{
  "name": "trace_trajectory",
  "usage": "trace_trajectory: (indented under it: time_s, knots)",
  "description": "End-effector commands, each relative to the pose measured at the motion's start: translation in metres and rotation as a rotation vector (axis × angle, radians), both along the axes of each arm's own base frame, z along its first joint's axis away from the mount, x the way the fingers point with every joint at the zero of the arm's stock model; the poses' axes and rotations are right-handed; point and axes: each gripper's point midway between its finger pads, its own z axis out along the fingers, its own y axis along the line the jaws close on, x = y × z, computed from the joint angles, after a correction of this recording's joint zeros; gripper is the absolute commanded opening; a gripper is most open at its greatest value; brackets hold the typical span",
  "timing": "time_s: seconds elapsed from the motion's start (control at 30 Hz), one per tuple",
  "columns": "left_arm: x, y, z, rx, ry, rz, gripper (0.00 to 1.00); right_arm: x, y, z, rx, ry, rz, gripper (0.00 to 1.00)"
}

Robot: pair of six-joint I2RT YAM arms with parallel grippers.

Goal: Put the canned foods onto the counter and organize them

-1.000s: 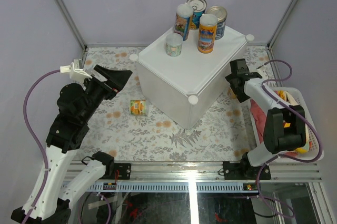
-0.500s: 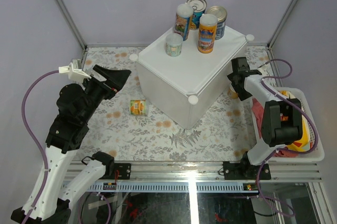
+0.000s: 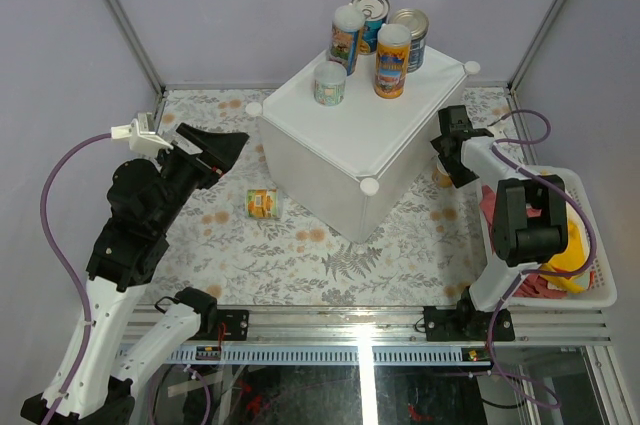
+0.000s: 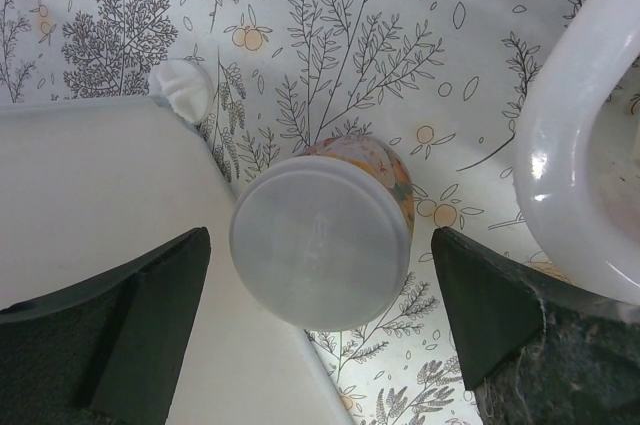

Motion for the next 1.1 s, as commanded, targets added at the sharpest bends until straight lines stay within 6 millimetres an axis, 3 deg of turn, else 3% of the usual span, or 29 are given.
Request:
trace_trajectory:
  time_s: [0.0,0.27,0.63,0.77,0.97,1.07]
  knots:
    - [0.000,0.006,0.015,0.012,-0.045,0.025,0.84,0.023,0.001,0.016,-0.035,-0.083,-0.009,0.99]
    - [0.001,0.005,0.015,0.013,-0.046,0.021,0.84,0.015,0.000,0.010,-0.035,-0.069,-0.006,0.90]
    - [0.001,0.003,0.015,0.007,-0.044,0.010,0.84,0.003,0.001,-0.003,-0.027,-0.040,0.004,0.85]
    - [0.000,0.002,0.015,0.003,-0.044,0.006,0.84,0.001,0.002,-0.004,-0.022,-0.050,0.010,0.68]
    - [0.000,0.001,0.017,0.000,-0.046,-0.003,0.84,-0.001,0.000,0.006,-0.052,-0.071,0.029,0.60]
    - [0.001,-0.001,0.017,-0.002,-0.046,-0.010,0.84,-0.001,0.000,0.010,-0.066,-0.084,0.052,0.46]
